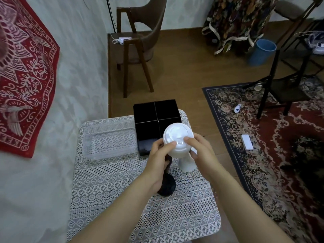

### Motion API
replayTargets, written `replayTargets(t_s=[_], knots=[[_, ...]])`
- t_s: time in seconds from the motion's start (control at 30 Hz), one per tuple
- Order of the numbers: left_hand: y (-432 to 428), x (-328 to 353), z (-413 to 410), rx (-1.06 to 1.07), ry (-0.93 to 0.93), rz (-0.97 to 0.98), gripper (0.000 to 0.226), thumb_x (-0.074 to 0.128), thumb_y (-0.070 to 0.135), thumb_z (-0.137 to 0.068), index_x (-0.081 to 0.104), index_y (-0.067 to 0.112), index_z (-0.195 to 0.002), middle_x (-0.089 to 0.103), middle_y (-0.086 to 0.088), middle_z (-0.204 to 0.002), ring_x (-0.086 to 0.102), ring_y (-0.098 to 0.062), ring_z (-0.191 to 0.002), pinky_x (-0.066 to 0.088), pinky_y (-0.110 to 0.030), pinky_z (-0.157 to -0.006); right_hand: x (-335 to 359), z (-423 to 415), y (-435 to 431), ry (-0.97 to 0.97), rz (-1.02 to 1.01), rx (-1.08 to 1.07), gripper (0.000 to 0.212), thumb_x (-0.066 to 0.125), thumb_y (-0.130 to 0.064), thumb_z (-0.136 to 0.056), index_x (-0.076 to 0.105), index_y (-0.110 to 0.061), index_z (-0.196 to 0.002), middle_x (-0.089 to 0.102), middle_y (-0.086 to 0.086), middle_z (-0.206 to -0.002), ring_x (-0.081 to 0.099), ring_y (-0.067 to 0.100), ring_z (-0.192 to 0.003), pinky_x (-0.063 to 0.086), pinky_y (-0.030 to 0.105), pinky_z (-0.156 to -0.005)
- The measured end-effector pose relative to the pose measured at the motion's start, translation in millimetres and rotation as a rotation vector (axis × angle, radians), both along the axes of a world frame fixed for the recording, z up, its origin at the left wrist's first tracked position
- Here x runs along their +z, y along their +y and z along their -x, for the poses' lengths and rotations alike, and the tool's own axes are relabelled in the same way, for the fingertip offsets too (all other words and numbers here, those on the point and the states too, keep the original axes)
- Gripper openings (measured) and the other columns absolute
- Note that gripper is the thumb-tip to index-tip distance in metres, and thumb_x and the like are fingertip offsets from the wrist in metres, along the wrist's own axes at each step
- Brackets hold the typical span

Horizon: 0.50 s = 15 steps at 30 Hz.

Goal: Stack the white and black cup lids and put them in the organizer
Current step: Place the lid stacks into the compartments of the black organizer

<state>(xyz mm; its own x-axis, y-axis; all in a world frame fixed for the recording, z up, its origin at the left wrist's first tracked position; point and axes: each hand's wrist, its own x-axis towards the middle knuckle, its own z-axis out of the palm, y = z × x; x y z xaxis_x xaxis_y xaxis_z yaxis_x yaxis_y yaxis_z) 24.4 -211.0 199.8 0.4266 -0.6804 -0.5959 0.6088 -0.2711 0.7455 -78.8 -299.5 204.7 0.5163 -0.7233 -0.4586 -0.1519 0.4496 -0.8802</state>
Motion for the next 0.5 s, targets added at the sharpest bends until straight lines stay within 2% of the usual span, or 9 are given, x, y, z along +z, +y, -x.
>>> replayTargets(t_s=[0.07, 0.13, 0.23, 0.27, 0.33, 0.4, 0.47, 0.5], knots=[[-15.1, -0.6, -9.0, 0.0, 0.024, -0.022, 0.032, 0.064, 0.025, -0.088, 0.054, 0.024, -0.118, 0.065, 0.0, -0.112, 0.059, -0.016, -0.105, 0.043, -0.029, -0.084, 0.8, -7.8, -22.0, 0.037, 0.031, 0.065, 0.019, 0.059, -0.02, -0.093, 0.066, -0.02, -0.111, 0.07, -0.002, -0.107, 0.065, 0.012, -0.102, 0.047, 0.023, -0.082], [-30.6, -3.8, -18.3, 0.018, 0.06, -0.037, 0.033, 0.063, 0.023, -0.089, 0.052, 0.02, -0.12, 0.065, -0.001, -0.108, 0.06, -0.016, -0.1, 0.044, -0.028, -0.08, -0.5, -17.3, -43.6, 0.082, 0.035, 0.133, 0.023, 0.058, -0.02, -0.093, 0.064, -0.016, -0.114, 0.068, 0.001, -0.112, 0.063, 0.013, -0.104, 0.047, 0.024, -0.082], [-52.1, -12.0, -28.7, 0.051, 0.117, -0.069, 0.037, 0.06, 0.023, -0.091, 0.052, 0.012, -0.125, 0.064, -0.004, -0.109, 0.06, -0.015, -0.094, 0.043, -0.026, -0.074, -8.1, -30.0, -69.9, 0.159, 0.03, 0.249, 0.031, 0.061, -0.024, -0.089, 0.062, -0.011, -0.118, 0.065, 0.009, -0.119, 0.06, 0.015, -0.1, 0.047, 0.044, -0.097], [-58.4, -15.2, -31.5, 0.058, 0.13, -0.072, 0.032, 0.059, 0.022, -0.091, 0.055, 0.009, -0.12, 0.066, -0.003, -0.102, 0.06, -0.014, -0.089, 0.043, -0.025, -0.074, -11.1, -33.9, -77.3, 0.182, 0.028, 0.282, 0.031, 0.06, -0.022, -0.09, 0.062, -0.01, -0.118, 0.065, 0.01, -0.118, 0.059, 0.016, -0.097, 0.046, 0.045, -0.1], [-69.5, -21.6, -36.4, 0.08, 0.166, -0.083, 0.018, 0.057, 0.019, -0.092, 0.063, 0.008, -0.104, 0.068, -0.002, -0.085, 0.061, -0.013, -0.078, 0.045, -0.024, -0.075, -19.3, -41.1, -91.2, 0.207, 0.018, 0.326, 0.029, 0.058, -0.017, -0.091, 0.061, -0.008, -0.119, 0.065, 0.011, -0.115, 0.06, 0.015, -0.093, 0.049, 0.037, -0.091], [-79.1, -29.4, -40.4, 0.115, 0.212, -0.101, 0.014, 0.057, 0.016, -0.091, 0.064, 0.008, -0.1, 0.069, -0.004, -0.084, 0.061, -0.014, -0.079, 0.045, -0.024, -0.082, -26.0, -47.6, -100.8, 0.227, -0.004, 0.35, 0.025, 0.058, -0.015, -0.091, 0.062, -0.008, -0.115, 0.066, 0.012, -0.113, 0.06, 0.016, -0.092, 0.045, 0.03, -0.084], [-87.2, -39.9, -43.5, 0.149, 0.244, -0.123, 0.013, 0.058, 0.014, -0.09, 0.064, 0.008, -0.1, 0.067, -0.005, -0.087, 0.059, -0.014, -0.08, 0.042, -0.026, -0.087, -33.3, -51.8, -108.0, 0.242, -0.026, 0.383, 0.01, 0.055, -0.011, -0.091, 0.063, -0.01, -0.098, 0.065, 0.01, -0.096, 0.055, 0.022, -0.087, 0.041, 0.03, -0.077], [-90.6, -44.9, -44.4, 0.166, 0.258, -0.134, 0.013, 0.057, 0.013, -0.09, 0.063, 0.007, -0.101, 0.066, -0.005, -0.087, 0.058, -0.014, -0.08, 0.041, -0.026, -0.086, -36.2, -54.1, -110.3, 0.251, -0.033, 0.395, 0.009, 0.053, -0.009, -0.092, 0.062, -0.011, -0.089, 0.062, 0.008, -0.087, 0.05, 0.026, -0.085, 0.039, 0.03, -0.072]])
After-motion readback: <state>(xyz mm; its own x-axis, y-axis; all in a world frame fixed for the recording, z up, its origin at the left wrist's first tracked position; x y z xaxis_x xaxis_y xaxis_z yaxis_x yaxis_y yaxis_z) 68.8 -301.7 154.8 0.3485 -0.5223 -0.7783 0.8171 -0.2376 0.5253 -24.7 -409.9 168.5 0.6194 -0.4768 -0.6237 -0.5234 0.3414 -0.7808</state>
